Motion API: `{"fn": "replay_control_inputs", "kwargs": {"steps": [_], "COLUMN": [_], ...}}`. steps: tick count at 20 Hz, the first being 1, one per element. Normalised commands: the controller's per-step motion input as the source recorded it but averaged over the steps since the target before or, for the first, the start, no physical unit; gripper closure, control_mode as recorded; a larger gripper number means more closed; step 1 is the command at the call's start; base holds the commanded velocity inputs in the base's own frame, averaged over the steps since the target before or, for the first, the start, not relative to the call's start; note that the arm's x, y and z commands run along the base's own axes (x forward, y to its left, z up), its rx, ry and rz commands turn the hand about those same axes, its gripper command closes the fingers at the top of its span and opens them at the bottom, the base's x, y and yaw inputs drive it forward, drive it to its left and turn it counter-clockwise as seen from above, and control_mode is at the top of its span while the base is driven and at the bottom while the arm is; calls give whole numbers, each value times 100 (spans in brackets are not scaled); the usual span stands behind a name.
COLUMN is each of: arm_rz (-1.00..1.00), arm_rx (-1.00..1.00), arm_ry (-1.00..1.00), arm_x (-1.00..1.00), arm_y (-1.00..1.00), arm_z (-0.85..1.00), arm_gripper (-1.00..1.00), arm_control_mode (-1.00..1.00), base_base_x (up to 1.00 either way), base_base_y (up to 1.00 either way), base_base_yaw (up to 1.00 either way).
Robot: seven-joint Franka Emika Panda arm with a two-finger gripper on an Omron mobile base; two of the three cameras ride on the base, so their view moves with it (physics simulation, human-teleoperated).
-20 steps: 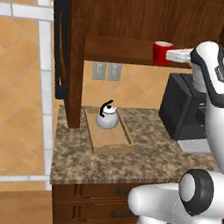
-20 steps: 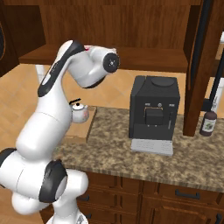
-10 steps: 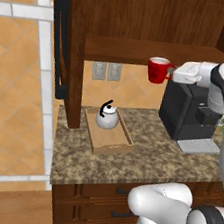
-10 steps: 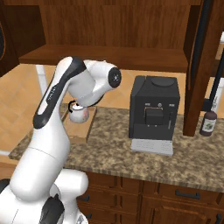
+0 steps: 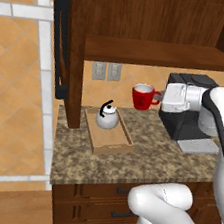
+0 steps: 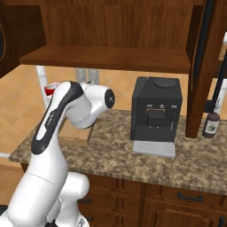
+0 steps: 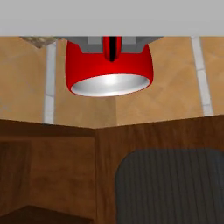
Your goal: Pick the kettle from the counter and place it on the tray. Then pick the mug from the cabinet and place it on the tray. Then close the cabinet doors.
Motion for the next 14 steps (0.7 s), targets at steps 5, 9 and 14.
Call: {"fn": "replay_control_inputs", "kwargs": {"steps": [5, 9, 14], "arm_rz": [15, 15, 15], "arm_rx": [-5, -3, 0], "arm_ry": [0, 0, -1], "arm_x": [-4, 0, 9], "arm_y": [40, 23, 7], "arm_z": [-78, -72, -64], "arm_gripper": [100, 100, 100], "arm_control_mode": [-100, -100, -100], "base_base_x": [0, 0, 0], "base_base_y": [0, 0, 0], "base_base_yaw": [0, 0, 0]}}
